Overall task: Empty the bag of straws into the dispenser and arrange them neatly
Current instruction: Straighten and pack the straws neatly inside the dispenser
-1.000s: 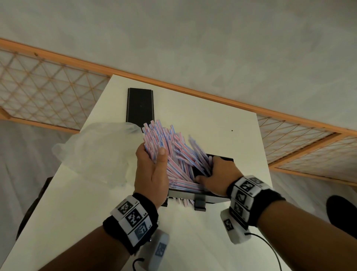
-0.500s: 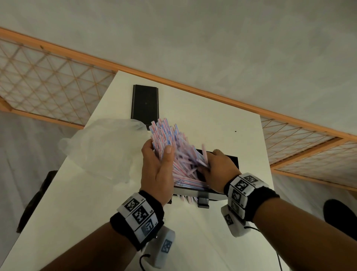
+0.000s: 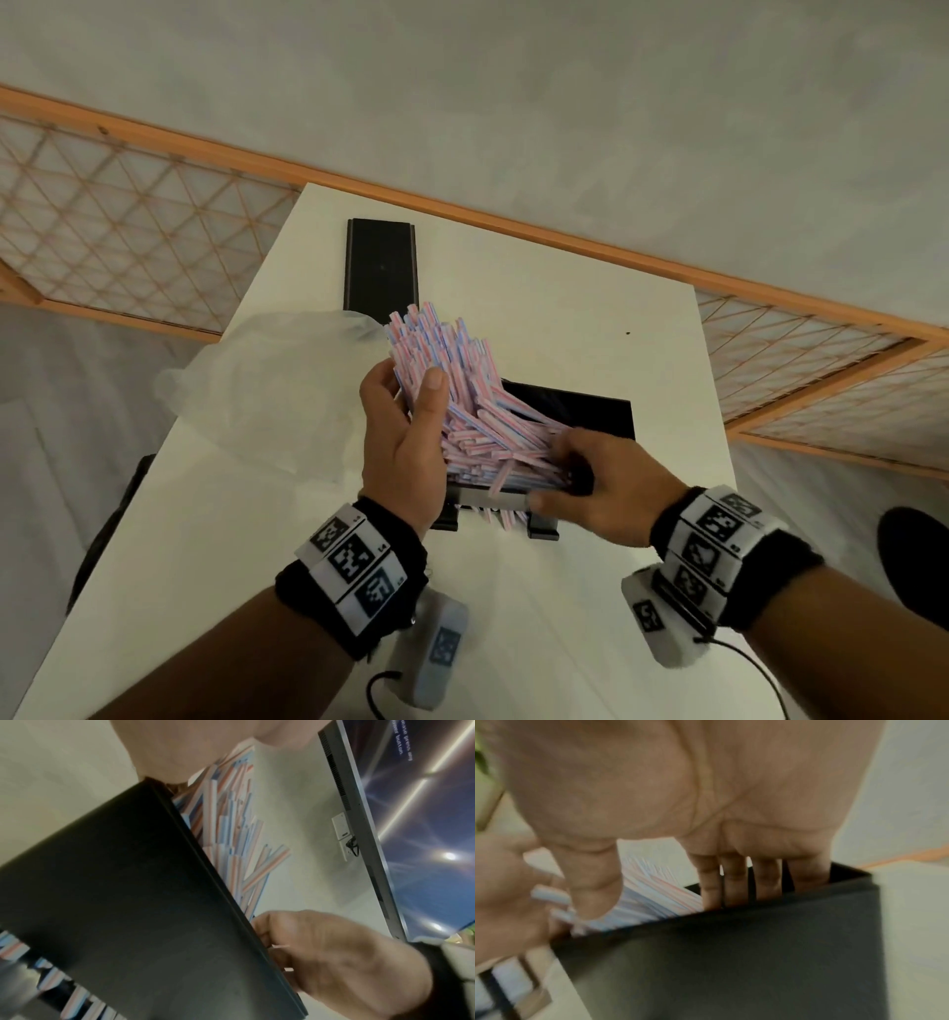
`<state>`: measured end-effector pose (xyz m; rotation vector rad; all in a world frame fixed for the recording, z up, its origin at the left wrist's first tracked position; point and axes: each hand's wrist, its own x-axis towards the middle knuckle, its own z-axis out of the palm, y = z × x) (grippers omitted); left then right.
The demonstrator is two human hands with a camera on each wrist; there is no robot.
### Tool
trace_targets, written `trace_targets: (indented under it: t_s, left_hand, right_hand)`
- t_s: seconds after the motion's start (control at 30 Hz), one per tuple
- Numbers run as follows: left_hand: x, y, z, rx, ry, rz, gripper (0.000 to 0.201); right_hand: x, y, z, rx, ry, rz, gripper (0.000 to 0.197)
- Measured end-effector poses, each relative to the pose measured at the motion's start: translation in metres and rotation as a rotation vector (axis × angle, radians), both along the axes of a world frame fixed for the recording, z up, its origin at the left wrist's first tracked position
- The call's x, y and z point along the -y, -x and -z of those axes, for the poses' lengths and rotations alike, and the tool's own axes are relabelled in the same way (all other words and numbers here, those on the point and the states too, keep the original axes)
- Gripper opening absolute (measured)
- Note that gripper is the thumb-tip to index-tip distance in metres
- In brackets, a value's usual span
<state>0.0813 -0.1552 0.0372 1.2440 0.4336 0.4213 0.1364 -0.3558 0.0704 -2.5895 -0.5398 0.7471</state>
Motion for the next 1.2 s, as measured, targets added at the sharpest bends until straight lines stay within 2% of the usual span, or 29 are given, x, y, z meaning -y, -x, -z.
trace_targets:
  t_s: [0.1,0.27,0.37,0.47,0.53,0.7,0.77,0.83,0.93,1.0,1.13,1.2]
  left_hand:
    - [0.004,-0.002,0.0,0.005,-0.046,0.009,0.071]
    - [0.005,-0.001,0.001,0.003,-0.084,0.0,0.079]
    - [0.005,-0.003,-0.001,-0.021,-0.078,-0.009,0.079]
    - [0.006,-0.003,-0.002,-0.046,-0.083,-0.005,0.071]
    - [0.006,-0.003,-0.001,-0.051,-0.088,0.001,0.068]
    - [0.003,-0.001,-0.003,-0.044,-0.073,0.015,0.077]
    - [0.001,-0.001,-0.004,-0.04,-0.059,0.017,0.08]
    - [-0.002,-0.002,-0.006,-0.041,-0.08,0.014,0.078]
    - [-0.009,-0.005,-0.01,-0.028,-0.133,0.015,0.062]
    - [-0.014,-0.006,-0.01,-0.024,-0.168,0.02,0.057]
    - [-0.018,-0.002,0.0,-0.075,-0.207,0.054,0.069]
    - [-0.019,-0.001,0.0,-0.083,-0.194,0.066,0.074]
  right_hand:
    - [-0.002,0.003,0.012,0.011,-0.012,-0.093,0.043]
    - [-0.017,-0.002,0.018,-0.037,-0.039,-0.108,0.047]
    - [-0.028,-0.002,0.021,-0.043,-0.033,-0.147,0.038]
    - [-0.04,-0.004,0.024,-0.038,-0.018,-0.14,0.056]
    - [-0.046,-0.005,0.022,-0.052,-0.022,-0.15,0.051]
    - [-0.056,-0.012,0.02,-0.16,0.109,-0.169,0.048]
    - [-0.059,-0.015,0.021,-0.203,0.103,-0.174,0.051]
    - [-0.062,-0.017,0.019,-0.198,0.085,-0.177,0.053]
    - [-0.063,-0.023,0.012,-0.155,0.002,-0.136,0.065]
    - [-0.064,-0.025,0.006,-0.114,-0.042,-0.113,0.059]
    - [-0.059,-0.02,0.004,-0.012,0.051,-0.195,0.057]
    - [-0.048,-0.016,0.003,0.074,-0.024,-0.136,0.058]
